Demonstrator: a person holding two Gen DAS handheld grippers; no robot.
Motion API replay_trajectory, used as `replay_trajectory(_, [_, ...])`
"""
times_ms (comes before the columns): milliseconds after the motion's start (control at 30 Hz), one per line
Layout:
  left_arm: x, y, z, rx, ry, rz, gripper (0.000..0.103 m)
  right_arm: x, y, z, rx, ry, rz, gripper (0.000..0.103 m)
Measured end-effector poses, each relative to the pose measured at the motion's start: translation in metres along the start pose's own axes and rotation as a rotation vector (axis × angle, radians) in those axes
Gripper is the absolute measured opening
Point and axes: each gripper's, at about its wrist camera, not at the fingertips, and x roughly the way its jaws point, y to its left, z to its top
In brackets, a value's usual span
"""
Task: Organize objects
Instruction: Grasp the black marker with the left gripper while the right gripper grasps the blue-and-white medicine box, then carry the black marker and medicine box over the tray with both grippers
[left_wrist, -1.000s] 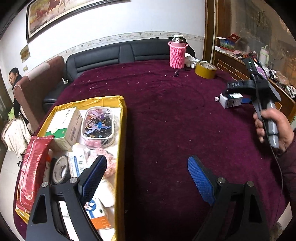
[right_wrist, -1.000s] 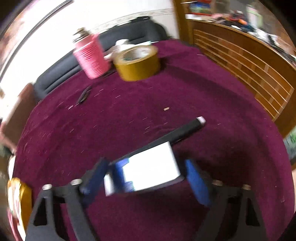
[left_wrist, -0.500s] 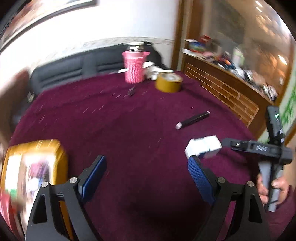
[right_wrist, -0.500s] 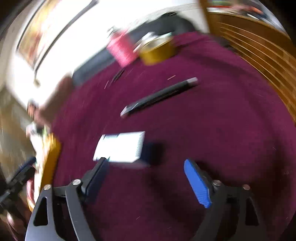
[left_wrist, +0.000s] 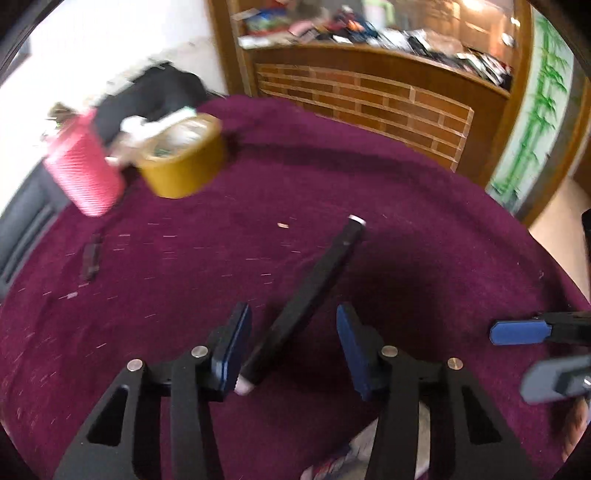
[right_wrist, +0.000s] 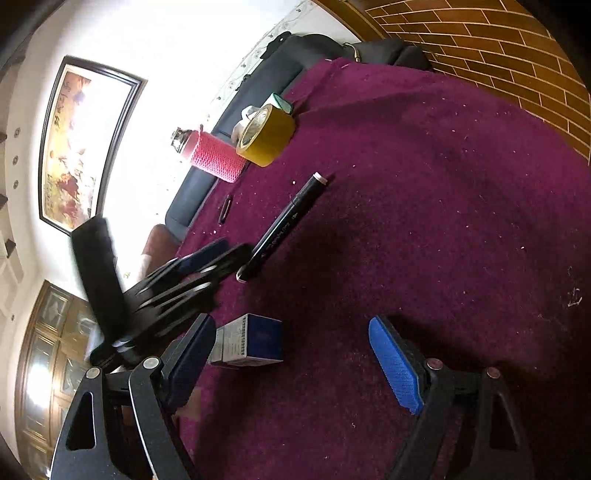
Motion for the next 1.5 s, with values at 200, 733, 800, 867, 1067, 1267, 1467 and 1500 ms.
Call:
replay_trajectory(200, [0.021,-0.009,0.013,0.003,0.021,-0.038,0.047,0.0,0.002,0.001,0.008,-0.001,0.01,0.09])
replay_trajectory(733, [-0.066,0.042,-0.043,-0.266,-0.069,-0.024,0.014,0.002,0.009,-0.005,-0.067,0.003,-0.024,0.094])
replay_trajectory(800, [-0.092,0.05,-0.06,-0.307,-0.101,-0.023,0.014,0.002,0.011,-0.006,-0.082,0.004,-0.032,0.094])
replay_trajectory(867, [-0.118,0.058,-0.083,-0.348,-0.123,-0.024,0.014,0.003,0.014,-0.006,-0.094,-0.01,-0.057,0.094])
replay_trajectory(1067, [-0.179,0.062,-0.159,-0.419,-0.158,-0.023,0.014,0.017,0.067,0.012,-0.263,-0.01,-0.123,0.099])
replay_trajectory(1267, [-0.218,0.073,-0.229,-0.565,-0.166,-0.018,0.014,0.096,0.116,0.012,-0.519,0.241,-0.25,0.099])
replay_trajectory(1467, [-0.242,0.092,-0.281,-0.679,-0.186,0.011,0.014,0.105,0.138,-0.033,-0.761,0.33,-0.329,0.099])
replay_trajectory(1500, [-0.245,0.095,-0.287,-0.696,-0.19,0.014,0.014,0.108,0.14,-0.041,-0.806,0.328,-0.362,0.098])
